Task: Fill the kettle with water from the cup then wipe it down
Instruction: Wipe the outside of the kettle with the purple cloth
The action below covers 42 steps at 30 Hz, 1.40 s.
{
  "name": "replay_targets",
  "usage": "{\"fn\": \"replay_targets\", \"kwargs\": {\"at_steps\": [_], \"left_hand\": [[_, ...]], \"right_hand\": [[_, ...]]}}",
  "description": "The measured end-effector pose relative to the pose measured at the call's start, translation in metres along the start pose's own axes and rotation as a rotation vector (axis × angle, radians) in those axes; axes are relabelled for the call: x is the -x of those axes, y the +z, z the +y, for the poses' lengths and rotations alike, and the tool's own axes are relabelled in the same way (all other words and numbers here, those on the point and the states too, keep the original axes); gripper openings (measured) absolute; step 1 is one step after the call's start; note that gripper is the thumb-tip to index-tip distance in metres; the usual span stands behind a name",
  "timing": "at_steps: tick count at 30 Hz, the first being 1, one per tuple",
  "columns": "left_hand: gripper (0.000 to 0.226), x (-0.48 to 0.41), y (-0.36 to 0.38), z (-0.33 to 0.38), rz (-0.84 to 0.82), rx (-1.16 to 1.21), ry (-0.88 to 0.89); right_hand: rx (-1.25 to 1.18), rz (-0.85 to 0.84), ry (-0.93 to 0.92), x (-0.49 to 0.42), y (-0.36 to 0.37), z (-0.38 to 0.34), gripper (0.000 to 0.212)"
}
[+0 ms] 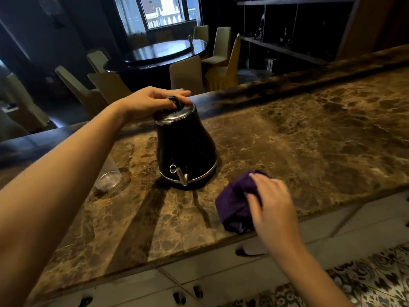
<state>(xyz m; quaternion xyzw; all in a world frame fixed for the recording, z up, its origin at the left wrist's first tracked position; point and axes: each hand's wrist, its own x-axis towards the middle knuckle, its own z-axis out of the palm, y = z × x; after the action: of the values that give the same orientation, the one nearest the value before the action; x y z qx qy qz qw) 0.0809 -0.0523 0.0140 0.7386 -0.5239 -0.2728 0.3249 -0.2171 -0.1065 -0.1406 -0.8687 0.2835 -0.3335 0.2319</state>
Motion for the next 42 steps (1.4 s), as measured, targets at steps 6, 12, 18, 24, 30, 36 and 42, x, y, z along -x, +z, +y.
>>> {"fn": "replay_targets", "kwargs": {"at_steps": [6, 12, 18, 24, 30, 36, 42], "left_hand": [[0.039, 0.004, 0.040, 0.010, 0.483, -0.122, -0.173], [0.040, -0.004, 0.063, 0.005, 0.705, -0.071, -0.183], [0.029, 0.002, 0.040, 0.005, 0.403, -0.006, -0.113], [0.029, 0.013, 0.033, -0.010, 0.340, 0.157, -0.057], [0.038, 0.008, 0.032, -0.017, 0.330, 0.206, -0.035], [0.037, 0.006, 0.031, -0.019, 0.298, 0.198, -0.026], [0.033, 0.003, 0.028, -0.021, 0.259, 0.230, -0.009]], "right_hand": [[-0.057, 0.132, 0.067, -0.029, -0.014, 0.021, 0.034], [-0.151, 0.089, 0.075, -0.037, 0.008, 0.017, 0.030], [-0.219, -0.044, 0.115, -0.043, 0.033, 0.023, 0.027], [-0.264, -0.073, 0.128, -0.038, 0.044, 0.014, 0.029], [-0.325, -0.046, 0.150, -0.042, 0.060, 0.007, 0.032], [-0.501, 0.212, 0.180, -0.051, 0.056, -0.017, 0.041], [-0.602, 0.246, 0.064, -0.088, 0.072, -0.088, 0.051]]}}
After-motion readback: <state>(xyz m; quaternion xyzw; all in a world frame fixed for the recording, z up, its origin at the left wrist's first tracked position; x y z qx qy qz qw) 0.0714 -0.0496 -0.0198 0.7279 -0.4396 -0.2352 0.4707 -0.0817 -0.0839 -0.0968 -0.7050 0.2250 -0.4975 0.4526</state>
